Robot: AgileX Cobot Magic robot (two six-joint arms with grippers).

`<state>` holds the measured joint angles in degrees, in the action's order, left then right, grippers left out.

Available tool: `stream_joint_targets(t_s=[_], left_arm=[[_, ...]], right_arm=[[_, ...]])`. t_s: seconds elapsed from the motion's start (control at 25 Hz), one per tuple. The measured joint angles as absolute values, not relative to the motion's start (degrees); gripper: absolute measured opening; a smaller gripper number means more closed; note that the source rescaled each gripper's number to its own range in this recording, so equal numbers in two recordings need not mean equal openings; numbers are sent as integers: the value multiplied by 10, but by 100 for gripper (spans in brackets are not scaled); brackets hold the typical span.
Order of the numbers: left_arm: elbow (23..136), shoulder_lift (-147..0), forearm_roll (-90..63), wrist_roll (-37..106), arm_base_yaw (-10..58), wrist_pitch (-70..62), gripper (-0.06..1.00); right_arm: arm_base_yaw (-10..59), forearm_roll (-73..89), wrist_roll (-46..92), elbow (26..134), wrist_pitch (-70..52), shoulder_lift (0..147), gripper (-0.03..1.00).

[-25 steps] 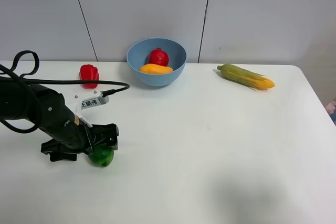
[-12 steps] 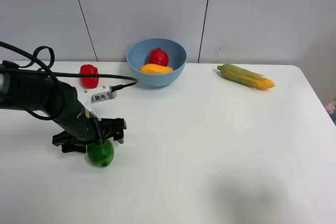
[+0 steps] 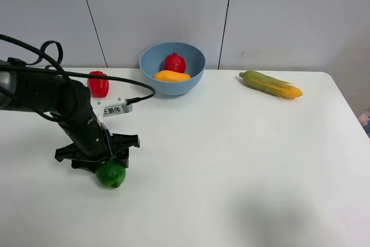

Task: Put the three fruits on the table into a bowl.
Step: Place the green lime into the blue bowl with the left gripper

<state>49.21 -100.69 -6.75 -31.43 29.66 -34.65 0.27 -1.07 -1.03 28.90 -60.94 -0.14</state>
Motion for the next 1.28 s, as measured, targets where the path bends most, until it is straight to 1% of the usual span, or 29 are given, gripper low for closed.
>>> stream_joint_targets(t_s=[0.08, 0.16, 0.32, 0.48, 0.64, 0.72, 0.96, 1.2, 1.24, 1.28], left_arm=[[534, -989, -50, -300, 311, -364, 0], [579, -972, -14, -293, 324, -346, 0], [678, -973, 71, -276, 335, -226, 0], [760, -1026, 151, -259, 331, -101, 0], [815, -1104, 203, -253, 310, 17, 0], [836, -1142, 211, -253, 295, 48, 0], [890, -1231, 221, -253, 265, 54, 0], [909, -1257, 230, -253, 259, 54, 1], [909, -1257, 231, -253, 259, 47, 9], [909, -1257, 232, -253, 259, 45, 36]], right_arm=[[3, -11, -10, 289, -609, -1, 100], [3, -11, -10, 289, -609, -1, 100], [3, -11, -10, 289, -609, -1, 100], [3, -11, -10, 289, -609, -1, 100], [3, -11, -11, 289, -609, -1, 100], [3, -11, -11, 289, -609, -1, 100], [3, -11, -11, 289, -609, -1, 100], [3, -11, -11, 289, -609, -1, 100], [3, -11, -12, 289, -609, -1, 100], [3, -11, -12, 289, -609, -1, 100]])
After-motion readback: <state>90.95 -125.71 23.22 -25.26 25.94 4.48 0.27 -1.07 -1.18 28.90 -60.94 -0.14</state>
